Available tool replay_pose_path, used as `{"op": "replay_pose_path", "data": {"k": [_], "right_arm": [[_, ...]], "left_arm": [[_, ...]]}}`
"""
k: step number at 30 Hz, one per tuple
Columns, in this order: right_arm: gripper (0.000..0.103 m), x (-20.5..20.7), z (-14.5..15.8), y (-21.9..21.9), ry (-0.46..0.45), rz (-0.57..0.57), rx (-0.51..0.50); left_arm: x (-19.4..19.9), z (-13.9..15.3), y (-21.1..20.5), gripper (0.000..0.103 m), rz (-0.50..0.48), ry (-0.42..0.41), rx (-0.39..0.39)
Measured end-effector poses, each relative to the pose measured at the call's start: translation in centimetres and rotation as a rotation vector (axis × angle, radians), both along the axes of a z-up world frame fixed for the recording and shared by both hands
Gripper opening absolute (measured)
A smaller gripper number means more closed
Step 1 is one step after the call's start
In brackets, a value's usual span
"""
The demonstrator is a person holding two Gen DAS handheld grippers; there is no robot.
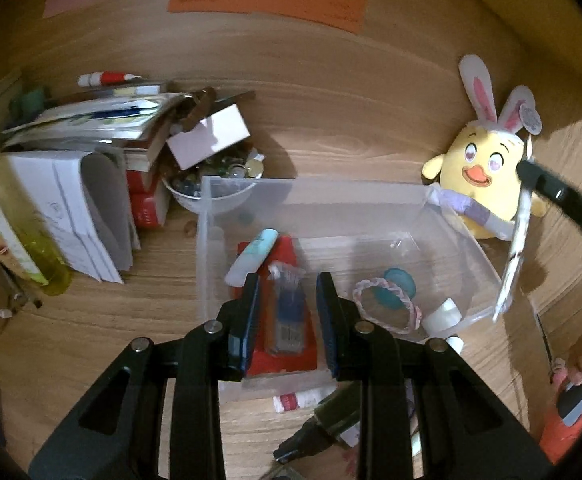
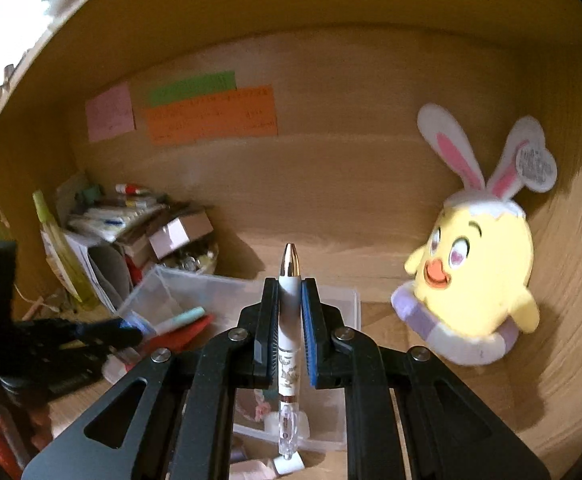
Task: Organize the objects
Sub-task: 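Carry staple box and pen into the clear box and open both tools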
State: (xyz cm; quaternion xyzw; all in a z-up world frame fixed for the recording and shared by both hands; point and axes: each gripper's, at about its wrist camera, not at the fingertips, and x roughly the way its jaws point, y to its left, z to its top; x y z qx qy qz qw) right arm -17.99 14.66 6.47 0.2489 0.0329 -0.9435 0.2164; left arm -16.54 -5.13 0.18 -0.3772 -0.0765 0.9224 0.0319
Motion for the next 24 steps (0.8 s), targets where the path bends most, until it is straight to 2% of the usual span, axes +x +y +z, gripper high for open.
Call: {"op": "replay_pose_path", "data": {"k": [4, 9, 16, 21, 24], "right_arm": [[0.010, -0.1, 0.4, -0.5, 0.025, -0.006, 0.022], [0.010, -1.2, -1.6, -1.9, -0.003, -0.018, 0.098], [0.010, -2.7, -2.4, -3.9, -0.020, 0.016, 0.156], [0.010, -3.0, -1.6, -5.1, -0.010, 0.037, 0.164], [0.010, -3.0, -2.3, -6.0, -0.019, 0.042, 0.207]], "left_arm": [[-0.7, -0.6, 0.7, 0.027, -0.021, -0.017, -0.009], [-0.9, -1.0, 1.3, 0.027, -0.047, -0.036, -0.003], [0.5, -0.2, 0.9, 0.044, -0.051, -0.003, 0.009], [1.4, 0.0, 0.8, 0.048, -0.058, 0.010, 0.003], [1.7, 0.2, 0.8, 0.050, -0.054, 0.016, -0.009]]}}
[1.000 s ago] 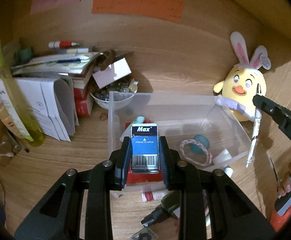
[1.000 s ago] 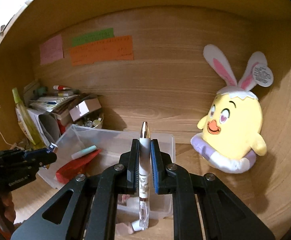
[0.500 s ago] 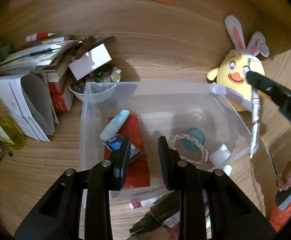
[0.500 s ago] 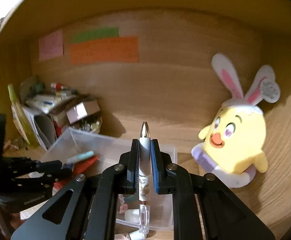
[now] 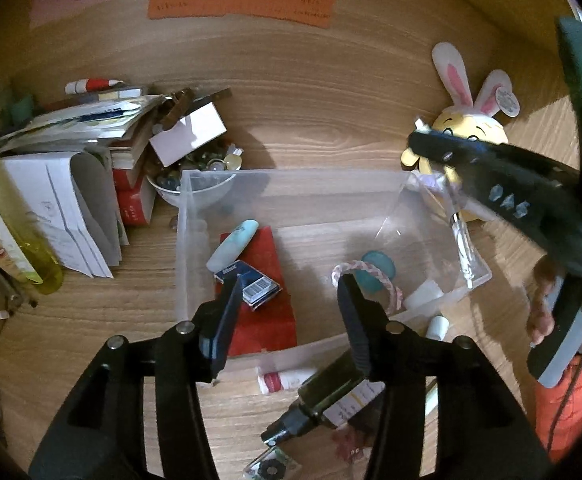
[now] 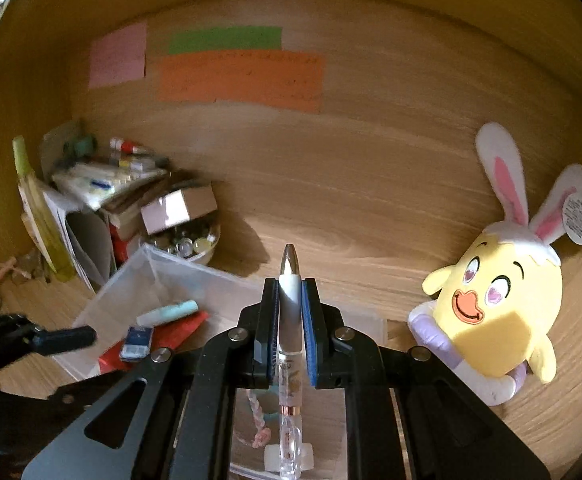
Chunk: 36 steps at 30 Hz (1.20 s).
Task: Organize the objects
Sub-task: 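Carry staple box and pen into the clear box and open both tools, then withdraw both tools toward the green square tin and pale green tube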
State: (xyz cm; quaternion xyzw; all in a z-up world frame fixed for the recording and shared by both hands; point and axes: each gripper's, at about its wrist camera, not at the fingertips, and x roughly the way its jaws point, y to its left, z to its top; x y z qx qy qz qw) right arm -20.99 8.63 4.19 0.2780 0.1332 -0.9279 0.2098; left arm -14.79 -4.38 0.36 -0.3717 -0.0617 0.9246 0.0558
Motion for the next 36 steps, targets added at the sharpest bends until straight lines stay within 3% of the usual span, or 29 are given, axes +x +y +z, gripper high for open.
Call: {"op": "replay_pose_path", "data": {"k": [4, 14, 18, 19, 21, 23, 36], "right_arm": [[0.010, -0.5, -1.0, -1.2, -0.022, 0.014, 0.027], [0.010, -1.7, -1.0, -4.1, -0.041, 0.062, 0.090], [0.012, -1.2, -2.3, -4.7, -0.100, 0.096, 0.116], [0.013, -0.9, -2.7, -4.7, -0.116, 0.106, 0.119], [0.030, -0.5, -3.3, -4.6, -0.140, 0.114, 0.124], [0.038, 0.4, -3.8, -4.3, -0.148, 0.123, 0.111], [0.063, 8.0, -4.1, 1.8, -0.155, 0.107, -0.019]], "left_arm": [[1.2, 0.3, -0.3, 0.061, 0.008, 0.022, -0.016], [4.5, -1.1, -1.8, 0.065, 0.029, -0.013, -0.046], [5.3, -2.4, -2.4, 0.065, 0.039, -0.046, -0.043], [5.5, -2.6, -2.5, 0.065, 0.039, -0.053, -0.042], [5.7, -3.2, -2.6, 0.065, 0.038, -0.070, -0.037], [6.0, -3.8, -2.5, 0.065, 0.035, -0.086, -0.034], [8.3, -6.3, -1.2, 0.065, -0.004, -0.161, -0.026]]}}
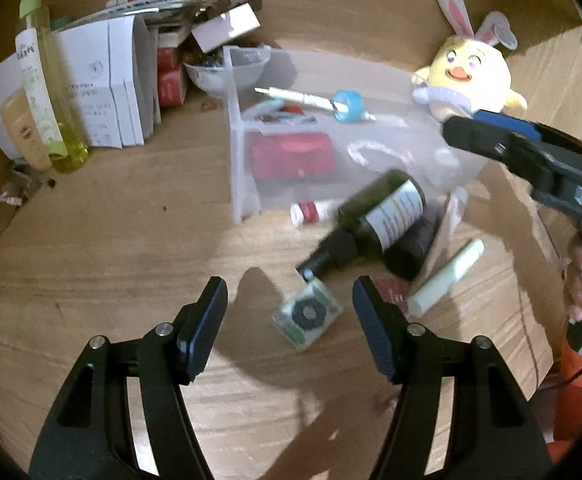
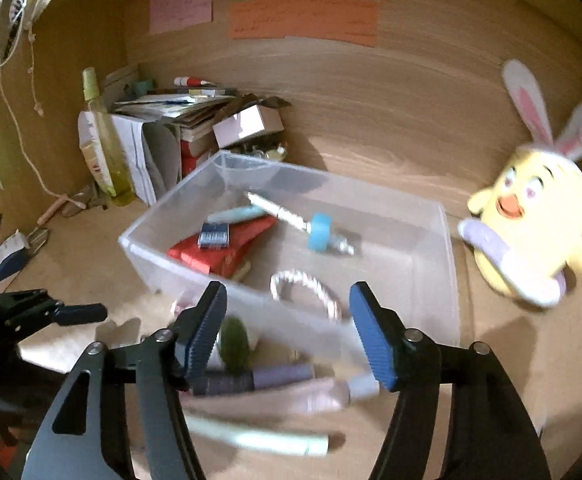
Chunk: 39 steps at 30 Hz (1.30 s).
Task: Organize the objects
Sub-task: 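Withdraw both tools toward the green square tin and pale green tube, then grasp the green patterned tin with the left tool while the right grasps the pale green tube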
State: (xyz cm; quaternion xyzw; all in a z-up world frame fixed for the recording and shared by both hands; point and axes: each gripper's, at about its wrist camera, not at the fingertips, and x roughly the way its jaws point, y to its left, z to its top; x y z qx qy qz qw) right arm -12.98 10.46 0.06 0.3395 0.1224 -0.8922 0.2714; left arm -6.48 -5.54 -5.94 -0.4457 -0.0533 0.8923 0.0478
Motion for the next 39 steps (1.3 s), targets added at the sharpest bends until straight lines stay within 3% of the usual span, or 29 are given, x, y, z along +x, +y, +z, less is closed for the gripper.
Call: {"op": "replay_pose_path", "data": {"k": [7, 11, 16, 23, 25, 27, 30, 33, 39], "right_arm": [[0.070, 2.5, -3.0, 2.0, -0.106, -0.014, -0.018], [0.070, 2.8, -5.0, 1.9, -0.166, 0.014, 0.008], [0.076, 3.1, -6.5, 0.5, -0.176, 0.096, 0.075], [0.074, 3.2, -7.5, 0.3, -0.223, 0.160, 0.140], [0.069, 3.8, -7.8, 0.6, -0.220, 0.167, 0.145], [0.044, 4.4, -7.5, 1.1, -0.226, 0.174, 0.130], [0.024, 4.7, -7.1, 1.5, -0.257, 0.186, 0.091], [0.014, 5.0, -7.0, 1.5, -0.289, 0.204, 0.052], [0.014, 5.9, -6.4, 1.9, -0.286, 0.189, -0.014]], "left_arm": [[0.5, -0.9, 1.0, 0.065, -0.010, -0.011, -0.049], [0.4, -1.0, 1.1, 0.065, -0.015, -0.015, -0.024], [0.4, -1.1, 1.7, 0.042, -0.019, -0.022, -0.044], [1.0, -0.9, 1.9, 0.040, -0.028, -0.014, -0.037], [1.3, -0.8, 1.8, 0.040, -0.027, -0.018, -0.031], [1.6, -0.7, 1.5, 0.040, -0.024, -0.023, -0.027], [2.1, -0.7, 1.3, 0.040, -0.016, -0.024, -0.027], [2.4, -0.6, 1.0, 0.040, 0.001, -0.022, -0.017], [2.9, 0.2, 0.3, 0.040, 0.024, 0.008, 0.000]]}}
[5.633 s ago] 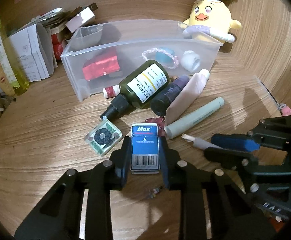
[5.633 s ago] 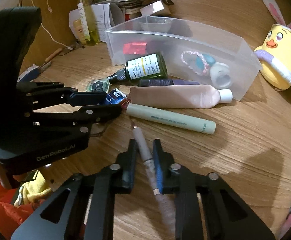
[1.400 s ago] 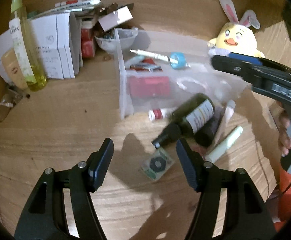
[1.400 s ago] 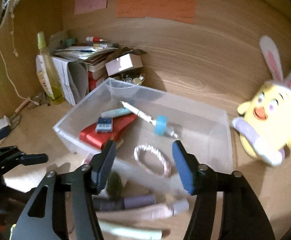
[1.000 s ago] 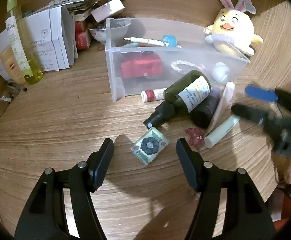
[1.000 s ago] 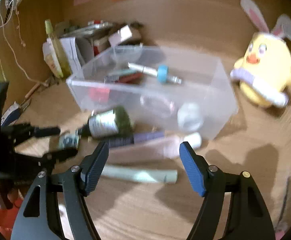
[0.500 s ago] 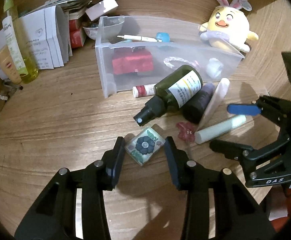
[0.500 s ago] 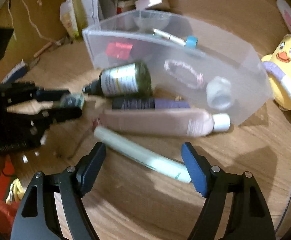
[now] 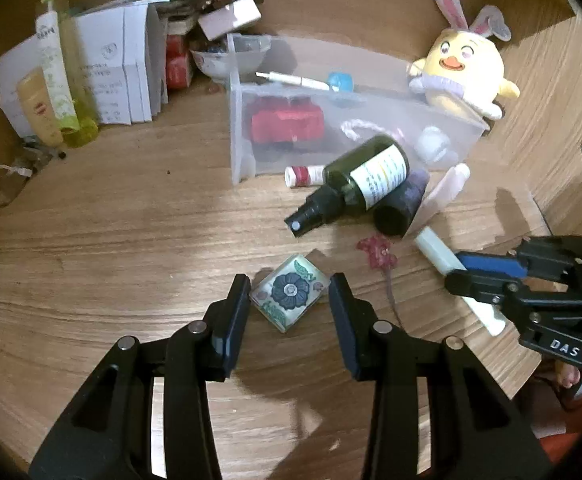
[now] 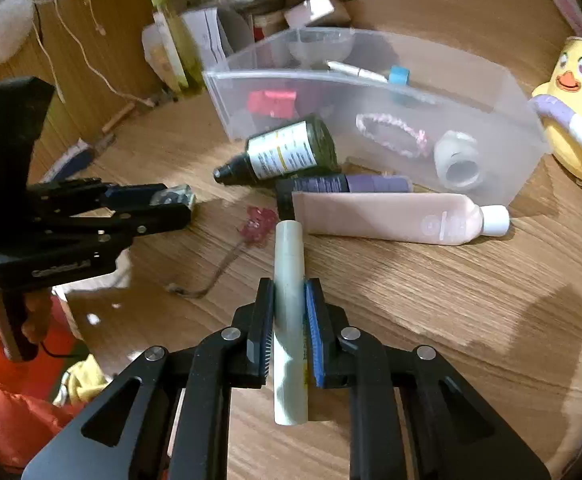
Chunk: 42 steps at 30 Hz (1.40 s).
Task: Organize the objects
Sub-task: 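Grasp the green patterned tin with the left tool while the right grasps the pale green tube, then carry tin and tube into the clear box and open both tools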
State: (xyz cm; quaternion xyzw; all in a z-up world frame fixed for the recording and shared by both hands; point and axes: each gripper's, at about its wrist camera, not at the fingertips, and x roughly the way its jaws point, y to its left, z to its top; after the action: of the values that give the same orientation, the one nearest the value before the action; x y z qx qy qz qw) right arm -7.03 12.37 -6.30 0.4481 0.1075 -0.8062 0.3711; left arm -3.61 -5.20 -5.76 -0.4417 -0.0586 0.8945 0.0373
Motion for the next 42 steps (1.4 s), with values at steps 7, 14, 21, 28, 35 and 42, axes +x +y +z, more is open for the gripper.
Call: {"op": "replay_pose_path", "data": {"k": [7, 14, 21, 28, 35, 42], "right_arm": [[0.014, 1.1, 3.4, 1.0, 0.079, -0.043, -0.087], [0.014, 0.2, 6.3, 1.5, 0.146, -0.104, -0.161], [0.014, -1.3, 8.3, 1.5, 0.206, -0.149, -0.198], [0.014, -3.3, 10.6, 2.2, 0.264, -0.192, -0.240], [0.014, -4.8, 12.8, 3.0, 0.320, -0.222, -0.288], [0.014, -7.0, 13.7, 3.3, 0.331, -0.248, -0.313]], "left_arm": [[0.1, 2.6, 0.3, 0.040, 0.001, 0.080, 0.005], [-0.1, 5.3, 0.8, 0.040, 0.007, 0.166, 0.018], [-0.9, 7.7, 1.1, 0.040, 0.012, 0.237, 0.009], [-1.7, 9.6, 1.5, 0.040, 0.007, 0.290, -0.003], [-2.8, 11.1, 1.7, 0.040, 0.000, 0.334, -0.004], [-4.8, 11.9, 1.9, 0.040, 0.006, 0.349, -0.007]]}}
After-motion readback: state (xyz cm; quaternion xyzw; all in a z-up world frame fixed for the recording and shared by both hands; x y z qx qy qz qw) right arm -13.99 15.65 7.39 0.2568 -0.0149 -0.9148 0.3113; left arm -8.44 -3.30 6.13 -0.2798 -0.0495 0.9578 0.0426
